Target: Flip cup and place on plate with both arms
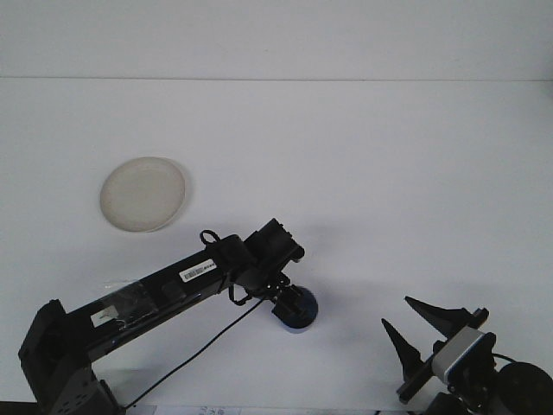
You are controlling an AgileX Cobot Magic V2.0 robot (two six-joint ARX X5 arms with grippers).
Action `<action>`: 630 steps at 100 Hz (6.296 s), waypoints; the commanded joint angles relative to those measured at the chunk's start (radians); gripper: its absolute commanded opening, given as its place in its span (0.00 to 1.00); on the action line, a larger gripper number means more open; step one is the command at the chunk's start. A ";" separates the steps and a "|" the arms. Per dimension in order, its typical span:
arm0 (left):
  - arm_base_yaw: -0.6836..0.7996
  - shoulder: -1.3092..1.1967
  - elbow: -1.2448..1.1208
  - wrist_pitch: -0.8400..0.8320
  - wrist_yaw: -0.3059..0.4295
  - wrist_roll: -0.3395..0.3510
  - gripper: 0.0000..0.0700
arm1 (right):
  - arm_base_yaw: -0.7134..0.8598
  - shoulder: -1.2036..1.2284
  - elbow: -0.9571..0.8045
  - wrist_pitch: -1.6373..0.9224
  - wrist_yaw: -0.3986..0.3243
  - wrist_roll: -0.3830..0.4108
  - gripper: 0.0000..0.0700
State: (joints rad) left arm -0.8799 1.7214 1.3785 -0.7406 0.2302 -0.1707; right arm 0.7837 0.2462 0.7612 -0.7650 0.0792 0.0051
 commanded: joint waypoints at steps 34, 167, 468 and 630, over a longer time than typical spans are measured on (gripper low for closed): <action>-0.020 -0.002 0.108 -0.072 -0.066 0.056 0.02 | 0.008 0.003 0.003 0.009 0.001 -0.006 0.52; 0.968 0.188 0.335 -0.108 -0.290 0.173 0.01 | 0.008 0.003 0.003 0.009 0.001 0.008 0.52; 0.761 -1.579 -1.052 0.595 -0.210 0.195 0.02 | 0.008 0.003 0.003 -0.013 0.105 0.053 0.01; 0.873 -1.719 -1.362 0.740 -0.293 0.188 0.02 | -0.203 -0.035 -0.042 0.101 0.045 -0.055 0.01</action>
State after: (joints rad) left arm -0.0082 0.0055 0.0338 -0.0113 -0.0574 0.0242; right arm 0.6598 0.2306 0.7437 -0.7181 0.1535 -0.0071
